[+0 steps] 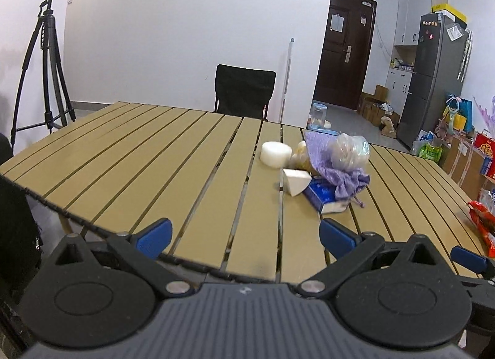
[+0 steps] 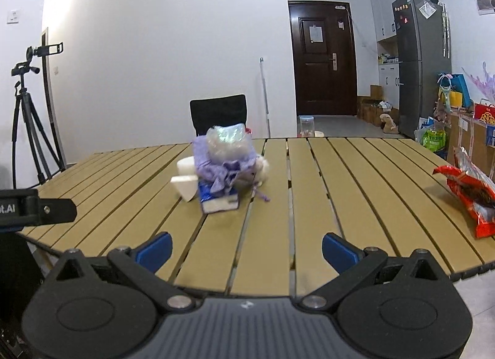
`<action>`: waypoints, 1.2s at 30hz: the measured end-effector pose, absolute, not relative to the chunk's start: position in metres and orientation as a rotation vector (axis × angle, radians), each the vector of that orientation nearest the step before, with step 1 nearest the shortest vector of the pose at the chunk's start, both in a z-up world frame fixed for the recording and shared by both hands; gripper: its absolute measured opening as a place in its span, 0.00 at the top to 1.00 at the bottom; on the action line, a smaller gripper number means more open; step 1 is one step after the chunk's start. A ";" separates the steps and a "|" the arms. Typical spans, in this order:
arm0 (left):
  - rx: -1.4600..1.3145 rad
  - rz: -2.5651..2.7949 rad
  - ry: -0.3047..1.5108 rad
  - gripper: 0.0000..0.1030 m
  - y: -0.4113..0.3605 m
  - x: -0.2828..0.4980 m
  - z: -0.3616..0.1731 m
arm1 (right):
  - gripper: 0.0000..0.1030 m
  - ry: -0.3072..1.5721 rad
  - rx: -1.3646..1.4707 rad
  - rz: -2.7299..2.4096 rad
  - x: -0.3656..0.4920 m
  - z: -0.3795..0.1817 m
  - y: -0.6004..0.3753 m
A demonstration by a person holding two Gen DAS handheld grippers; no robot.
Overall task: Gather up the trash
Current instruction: 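Bring both tools back up to the remaining items on the table, then close the right gripper on the clear plastic bag while the left grips the white foam wedge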
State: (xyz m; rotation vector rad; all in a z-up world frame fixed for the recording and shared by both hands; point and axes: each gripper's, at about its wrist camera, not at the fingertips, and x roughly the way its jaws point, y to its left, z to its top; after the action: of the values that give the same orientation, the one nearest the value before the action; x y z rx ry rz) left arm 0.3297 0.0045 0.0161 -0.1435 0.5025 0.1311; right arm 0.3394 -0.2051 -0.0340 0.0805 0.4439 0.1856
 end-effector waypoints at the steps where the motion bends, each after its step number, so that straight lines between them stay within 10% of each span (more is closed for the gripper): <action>1: -0.143 0.133 0.503 0.00 0.003 0.335 0.016 | 0.00 0.442 0.078 0.184 0.343 -0.034 -0.206; 26: -0.147 0.196 0.590 0.00 0.032 0.470 -0.003 | 0.12 0.316 0.060 0.235 0.494 -0.020 -0.164; 28: -0.139 0.194 0.602 0.00 0.031 0.477 -0.006 | 0.16 0.307 0.047 0.240 0.502 -0.022 -0.159; 32: -0.117 0.187 0.621 0.00 0.026 0.485 -0.013 | 0.56 0.332 0.043 0.263 0.515 -0.028 -0.154; 36: -0.118 0.165 0.622 0.00 0.023 0.487 -0.014 | 0.66 0.321 0.083 0.271 0.518 -0.030 -0.161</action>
State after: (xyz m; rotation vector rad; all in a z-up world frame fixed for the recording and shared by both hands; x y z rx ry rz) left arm 0.4871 0.0231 -0.0139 -0.1182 0.6221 0.1649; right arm 0.5181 -0.1612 -0.0299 0.0835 0.3206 0.2714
